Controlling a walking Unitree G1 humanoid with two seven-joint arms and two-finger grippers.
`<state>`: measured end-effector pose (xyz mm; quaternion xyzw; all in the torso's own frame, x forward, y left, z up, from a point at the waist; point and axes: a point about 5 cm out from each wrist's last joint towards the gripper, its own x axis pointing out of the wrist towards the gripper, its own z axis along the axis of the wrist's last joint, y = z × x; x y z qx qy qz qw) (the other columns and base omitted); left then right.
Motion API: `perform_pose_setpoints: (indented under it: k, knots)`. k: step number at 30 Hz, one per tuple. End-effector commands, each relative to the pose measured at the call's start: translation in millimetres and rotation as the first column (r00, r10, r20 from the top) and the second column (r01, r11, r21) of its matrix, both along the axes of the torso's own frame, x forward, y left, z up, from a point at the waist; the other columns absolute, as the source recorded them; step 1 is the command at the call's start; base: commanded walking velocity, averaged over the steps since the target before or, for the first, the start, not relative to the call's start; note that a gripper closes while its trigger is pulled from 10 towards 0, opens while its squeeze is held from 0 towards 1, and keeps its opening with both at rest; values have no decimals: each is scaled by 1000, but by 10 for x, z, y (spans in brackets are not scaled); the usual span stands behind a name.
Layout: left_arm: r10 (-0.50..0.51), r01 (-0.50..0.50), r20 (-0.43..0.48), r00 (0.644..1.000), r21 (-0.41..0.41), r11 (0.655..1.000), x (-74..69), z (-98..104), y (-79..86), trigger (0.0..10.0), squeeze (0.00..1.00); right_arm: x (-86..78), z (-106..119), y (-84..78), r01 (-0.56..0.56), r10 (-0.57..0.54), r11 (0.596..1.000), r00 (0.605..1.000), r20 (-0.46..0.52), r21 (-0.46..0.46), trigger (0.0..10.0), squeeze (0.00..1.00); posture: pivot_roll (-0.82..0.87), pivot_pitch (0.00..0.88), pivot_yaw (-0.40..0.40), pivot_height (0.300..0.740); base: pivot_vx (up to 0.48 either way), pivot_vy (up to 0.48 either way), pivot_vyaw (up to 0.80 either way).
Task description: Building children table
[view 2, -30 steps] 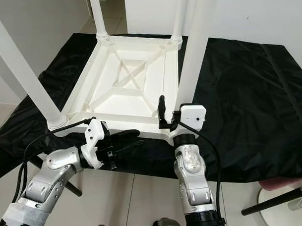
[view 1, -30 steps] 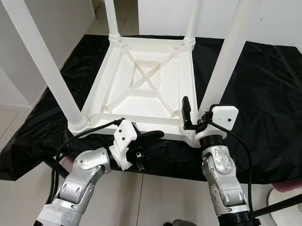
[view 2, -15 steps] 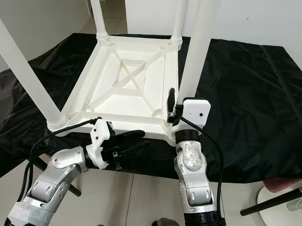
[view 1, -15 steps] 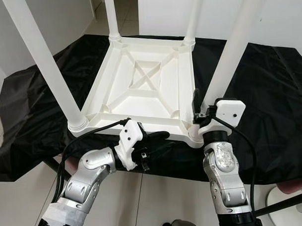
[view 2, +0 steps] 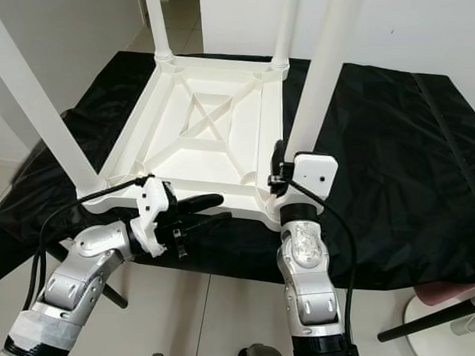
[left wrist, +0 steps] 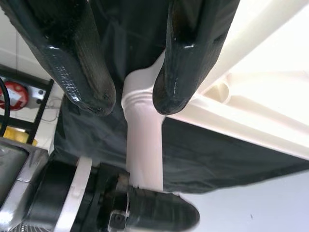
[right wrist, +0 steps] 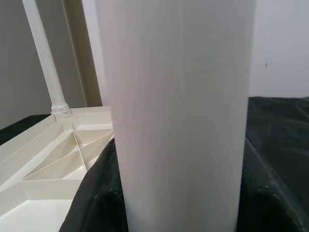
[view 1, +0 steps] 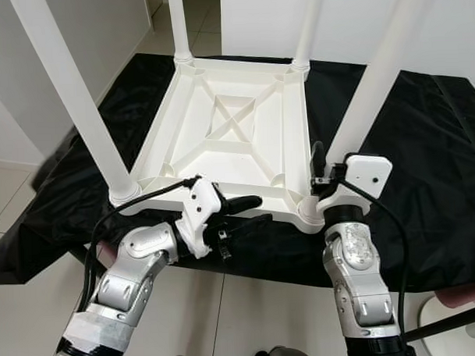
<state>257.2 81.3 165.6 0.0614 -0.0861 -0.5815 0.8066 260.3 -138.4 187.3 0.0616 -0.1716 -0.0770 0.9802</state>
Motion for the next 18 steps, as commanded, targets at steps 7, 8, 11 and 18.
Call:
perform_pose_setpoints:
  k: [7, 8, 11, 18]
  knots:
    - [-53, 53, -6, 999, 4, 999, -106, 97, -144, 10000, 0, -80, -165, -163, 144, -118, 900, 989, -88, 411, 10000, 0, -12, 43, 1, 740, 0, 0, 0]
    - [-63, 63, -9, 998, -7, 998, -119, 142, -191, 10000, 0, -108, -199, -208, 131, -106, 819, 991, -78, 559, 10000, 0, -14, 44, 4, 740, 0, 0, 0]
    - [-73, 73, -11, 997, -12, 997, -116, 187, -217, 10000, 0, -115, -220, -221, 97, -78, 767, 995, -58, 634, 10000, 0, -18, 49, 9, 740, 0, 0, 0]
    - [-110, 110, 3, 994, -47, 993, -132, 377, -297, 10000, 0, -117, -448, -296, 60, -14, 494, 998, -61, 867, 10000, 0, -17, 54, 5, 740, 0, 0, 0]
